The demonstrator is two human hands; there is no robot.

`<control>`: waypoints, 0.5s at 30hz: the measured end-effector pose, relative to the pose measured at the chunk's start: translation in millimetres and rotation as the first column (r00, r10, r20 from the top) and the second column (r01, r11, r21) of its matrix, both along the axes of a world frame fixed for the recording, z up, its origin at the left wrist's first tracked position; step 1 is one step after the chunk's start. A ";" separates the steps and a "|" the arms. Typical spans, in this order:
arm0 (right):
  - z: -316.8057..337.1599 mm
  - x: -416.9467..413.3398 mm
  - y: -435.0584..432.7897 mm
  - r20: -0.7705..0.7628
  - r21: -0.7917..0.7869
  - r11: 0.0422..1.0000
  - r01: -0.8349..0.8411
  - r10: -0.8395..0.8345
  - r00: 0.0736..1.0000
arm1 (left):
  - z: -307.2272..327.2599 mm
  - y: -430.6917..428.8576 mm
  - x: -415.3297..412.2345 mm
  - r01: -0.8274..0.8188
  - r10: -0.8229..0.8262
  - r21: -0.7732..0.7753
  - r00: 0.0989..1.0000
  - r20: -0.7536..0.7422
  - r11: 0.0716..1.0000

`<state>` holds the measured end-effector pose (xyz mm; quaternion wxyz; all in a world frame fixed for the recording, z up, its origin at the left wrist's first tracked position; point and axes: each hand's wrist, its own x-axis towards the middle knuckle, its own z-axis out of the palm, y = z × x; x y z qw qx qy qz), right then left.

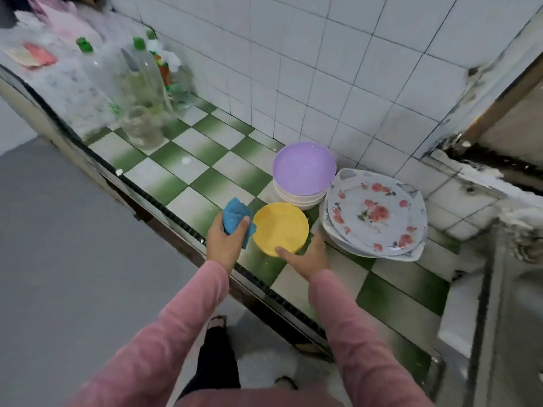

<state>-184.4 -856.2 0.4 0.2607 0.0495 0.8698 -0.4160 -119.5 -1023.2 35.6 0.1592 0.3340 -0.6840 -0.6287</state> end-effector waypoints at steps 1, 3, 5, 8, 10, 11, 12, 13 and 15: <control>-0.6 -3.4 -8.9 -0.001 0.050 0.999 0.000 0.000 1.000 | -1.2 -9.8 -5.3 0.026 -0.026 0.012 1.000 0.014 1.000; -1.2 -5.8 -26.3 0.052 0.186 0.981 -0.049 0.040 0.998 | -3.7 -27.6 -14.0 0.074 -0.076 0.032 0.996 0.044 0.997; -4.6 -5.9 -41.9 0.074 0.306 0.949 -0.073 0.053 0.996 | -7.0 -43.6 -22.3 0.120 -0.122 0.027 0.990 0.077 0.992; -12.8 -7.4 -60.8 0.017 0.421 0.906 -0.042 0.038 0.999 | -11.8 -63.2 -38.2 0.176 -0.176 0.003 0.981 0.079 0.984; -16.2 -9.8 -71.0 0.016 0.473 0.881 -0.025 0.019 1.000 | -14.5 -72.6 -47.6 0.211 -0.211 0.011 0.975 0.076 0.977; -18.8 -11.6 -75.6 0.018 0.494 0.869 -0.015 0.006 1.000 | -16.7 -77.1 -51.7 0.235 -0.235 0.014 0.969 0.077 0.972; -20.9 -13.2 -79.9 0.018 0.511 0.860 -0.007 -0.003 1.000 | -18.1 -81.0 -54.9 0.264 -0.265 0.019 0.961 0.080 0.964; -23.7 -14.3 -83.0 0.021 0.523 0.852 -0.007 -0.004 1.000 | -20.2 -84.8 -57.5 0.293 -0.294 0.023 0.952 0.086 0.956; -28.7 -16.8 -88.7 0.034 0.544 0.839 -0.018 -0.001 0.999 | -22.6 -92.3 -62.1 0.341 -0.341 0.025 0.935 0.098 0.940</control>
